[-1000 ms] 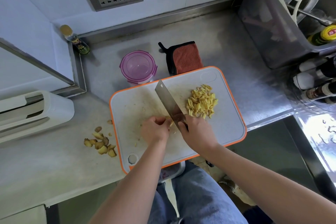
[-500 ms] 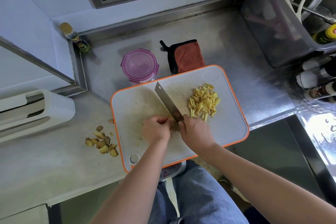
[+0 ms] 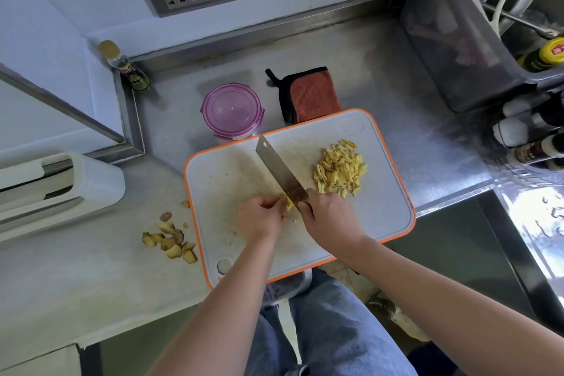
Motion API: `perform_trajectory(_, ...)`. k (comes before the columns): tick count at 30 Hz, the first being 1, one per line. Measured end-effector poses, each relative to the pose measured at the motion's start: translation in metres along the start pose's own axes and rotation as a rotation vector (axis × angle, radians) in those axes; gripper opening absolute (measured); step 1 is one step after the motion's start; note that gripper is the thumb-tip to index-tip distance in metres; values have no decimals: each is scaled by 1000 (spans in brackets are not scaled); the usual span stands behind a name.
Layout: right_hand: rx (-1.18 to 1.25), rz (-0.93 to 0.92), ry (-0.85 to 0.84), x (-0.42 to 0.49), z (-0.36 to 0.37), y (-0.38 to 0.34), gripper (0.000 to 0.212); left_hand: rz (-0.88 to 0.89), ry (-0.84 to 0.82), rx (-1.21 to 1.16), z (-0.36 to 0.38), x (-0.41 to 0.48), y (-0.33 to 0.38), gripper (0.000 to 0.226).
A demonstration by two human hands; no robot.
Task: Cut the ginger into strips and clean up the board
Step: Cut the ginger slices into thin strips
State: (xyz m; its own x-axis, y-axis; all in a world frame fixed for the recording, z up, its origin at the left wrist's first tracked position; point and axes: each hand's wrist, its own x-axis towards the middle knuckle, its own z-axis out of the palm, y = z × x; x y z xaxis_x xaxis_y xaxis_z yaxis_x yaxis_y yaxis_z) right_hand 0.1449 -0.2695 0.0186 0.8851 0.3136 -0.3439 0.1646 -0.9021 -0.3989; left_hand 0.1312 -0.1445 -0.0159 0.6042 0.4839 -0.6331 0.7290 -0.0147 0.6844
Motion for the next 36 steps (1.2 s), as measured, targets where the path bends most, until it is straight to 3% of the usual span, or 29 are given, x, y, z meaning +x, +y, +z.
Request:
perform_trajectory(15,-71,24,-41,10,12,-7,24,4,-5,-22,1,4,-1,15)
perform_trajectory(20,78,76,25,18,9,-3,24,-17,-19,-49,-3,3,1,13)
perform_trajectory(30,14,-2,-3,5,2,-2,24,-21,-19,-82,-5,-1,4,10)
perform_trajectory(36,5,7,-29,-8,3,2,22,-20,-10,-87,-4,-2,5,20)
